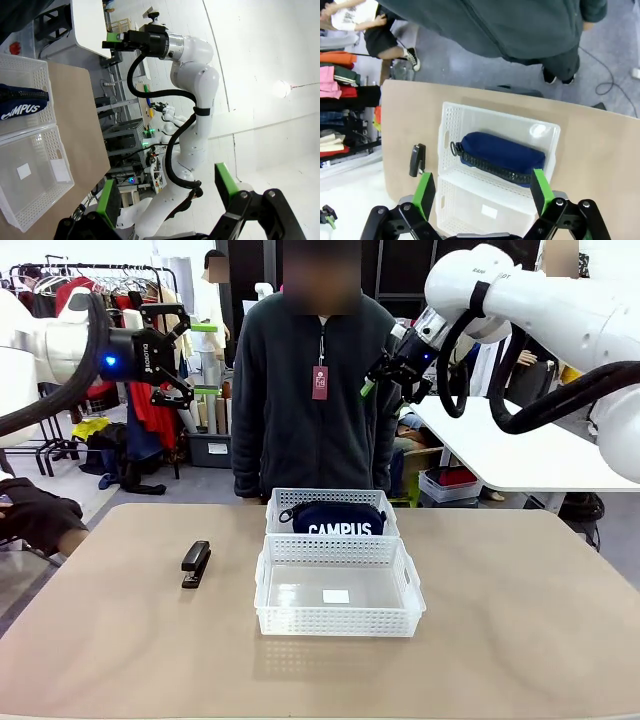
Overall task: Distribute items into two baskets.
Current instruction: Pick up the Stapler that the person points to.
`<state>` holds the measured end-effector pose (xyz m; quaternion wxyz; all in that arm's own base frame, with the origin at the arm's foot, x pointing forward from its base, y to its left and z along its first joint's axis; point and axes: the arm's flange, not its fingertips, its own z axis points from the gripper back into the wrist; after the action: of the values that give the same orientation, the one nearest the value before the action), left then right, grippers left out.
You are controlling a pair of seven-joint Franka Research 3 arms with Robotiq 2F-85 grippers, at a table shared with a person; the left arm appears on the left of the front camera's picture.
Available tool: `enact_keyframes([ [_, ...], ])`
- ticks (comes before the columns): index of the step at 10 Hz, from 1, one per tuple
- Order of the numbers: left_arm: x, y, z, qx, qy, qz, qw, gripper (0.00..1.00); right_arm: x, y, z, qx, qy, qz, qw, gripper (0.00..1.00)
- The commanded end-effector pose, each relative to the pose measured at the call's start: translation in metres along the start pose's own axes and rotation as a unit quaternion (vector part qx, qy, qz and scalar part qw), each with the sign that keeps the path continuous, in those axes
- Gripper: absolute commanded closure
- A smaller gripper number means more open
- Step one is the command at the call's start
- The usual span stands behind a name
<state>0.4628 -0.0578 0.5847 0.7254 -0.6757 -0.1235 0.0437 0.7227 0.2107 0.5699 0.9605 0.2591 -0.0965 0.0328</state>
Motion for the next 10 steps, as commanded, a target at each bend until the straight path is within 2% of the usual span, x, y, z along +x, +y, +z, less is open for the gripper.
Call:
enact_keyframes([
  [1,0.000,-0.002,0.000,-0.003,0.001,0.002,1.000,0.00,0.001,0.002,0.002,0.002,0.009,0.004,1.000,0.00],
  [3,0.000,-0.002,0.000,-0.003,0.001,0.002,1.000,0.00,-0.001,-0.001,-0.002,-0.001,0.005,0.000,1.000,0.00],
  [5,0.000,-0.002,0.000,-0.003,0.001,0.002,1.000,0.00,-0.015,-0.026,0.034,0.087,0.006,-0.092,0.992,0.00],
  [6,0.000,-0.002,0.000,-0.003,0.001,0.002,1.000,0.00,-0.022,-0.030,0.055,0.110,-0.001,-0.117,0.987,0.00],
  [9,0.000,-0.002,0.000,-0.003,0.001,0.002,1.000,0.00,-0.037,-0.030,0.091,0.111,0.003,-0.110,0.988,0.00],
  [10,0.000,-0.002,0.000,-0.003,0.001,0.002,1.000,0.00,-0.046,-0.034,0.105,0.157,0.003,-0.123,0.980,0.00],
])
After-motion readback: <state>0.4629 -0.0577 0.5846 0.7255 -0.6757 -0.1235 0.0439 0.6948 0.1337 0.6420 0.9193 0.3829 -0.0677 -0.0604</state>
